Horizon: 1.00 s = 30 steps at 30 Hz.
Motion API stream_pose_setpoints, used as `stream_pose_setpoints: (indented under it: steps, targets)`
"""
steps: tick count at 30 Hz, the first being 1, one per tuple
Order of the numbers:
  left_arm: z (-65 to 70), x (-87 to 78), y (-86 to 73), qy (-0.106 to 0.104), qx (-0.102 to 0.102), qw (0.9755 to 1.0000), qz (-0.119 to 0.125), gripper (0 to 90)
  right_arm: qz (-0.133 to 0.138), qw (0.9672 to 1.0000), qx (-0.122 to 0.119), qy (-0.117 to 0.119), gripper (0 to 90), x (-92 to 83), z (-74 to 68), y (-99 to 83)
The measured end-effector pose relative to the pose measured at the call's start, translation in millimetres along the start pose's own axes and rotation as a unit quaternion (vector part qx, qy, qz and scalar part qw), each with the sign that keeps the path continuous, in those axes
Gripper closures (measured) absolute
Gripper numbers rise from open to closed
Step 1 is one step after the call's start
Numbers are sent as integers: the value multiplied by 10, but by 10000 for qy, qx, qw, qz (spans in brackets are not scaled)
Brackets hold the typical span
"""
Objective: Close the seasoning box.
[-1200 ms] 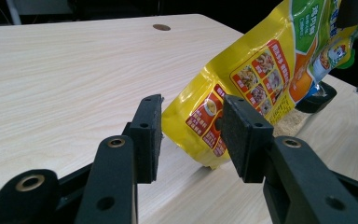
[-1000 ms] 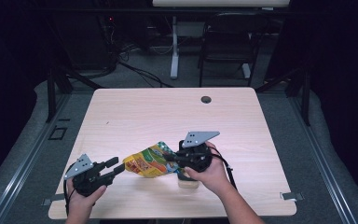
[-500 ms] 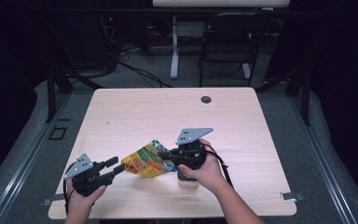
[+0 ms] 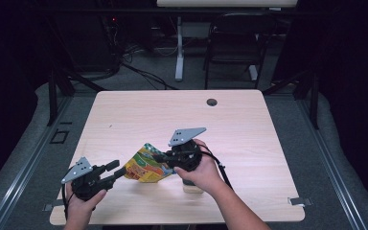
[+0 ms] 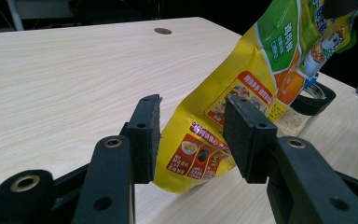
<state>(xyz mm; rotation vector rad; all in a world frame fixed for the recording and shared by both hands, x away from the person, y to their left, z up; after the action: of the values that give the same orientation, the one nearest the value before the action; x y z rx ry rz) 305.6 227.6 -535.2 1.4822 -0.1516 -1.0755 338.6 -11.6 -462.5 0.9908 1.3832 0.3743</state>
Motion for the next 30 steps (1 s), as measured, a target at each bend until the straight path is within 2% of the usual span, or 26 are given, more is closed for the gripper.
stream_pose_setpoints:
  steps: [9,15,22,30]
  targets:
    - [-4,2,-3,9,-16,10000,-7,569,-121,9998,-143,-81,900,47,-35,89]
    - [8,11,-4,-14,-21,10000,-11,569,-181,9995,-181,-159,900,-41,-23,114]
    - [51,55,-10,-67,81,9999,-90,565,-334,9985,-258,-347,900,-135,-23,64]
    - [84,94,-20,-102,98,9998,-136,563,-479,9980,-196,-355,900,-216,-11,8]
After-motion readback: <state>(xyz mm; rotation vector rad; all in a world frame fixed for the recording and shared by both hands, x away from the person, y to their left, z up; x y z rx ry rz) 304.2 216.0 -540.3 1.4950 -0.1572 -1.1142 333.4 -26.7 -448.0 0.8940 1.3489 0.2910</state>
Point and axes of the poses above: each handheld gripper's, and its own axes: x roughly forward along the jaws, y roughly out of its top, z roughly to its right, the point moved 5 cm from there along x, roughly forward along the jaws, and after that the axes turned 11 degrees about -z, right-handed, at the moved point
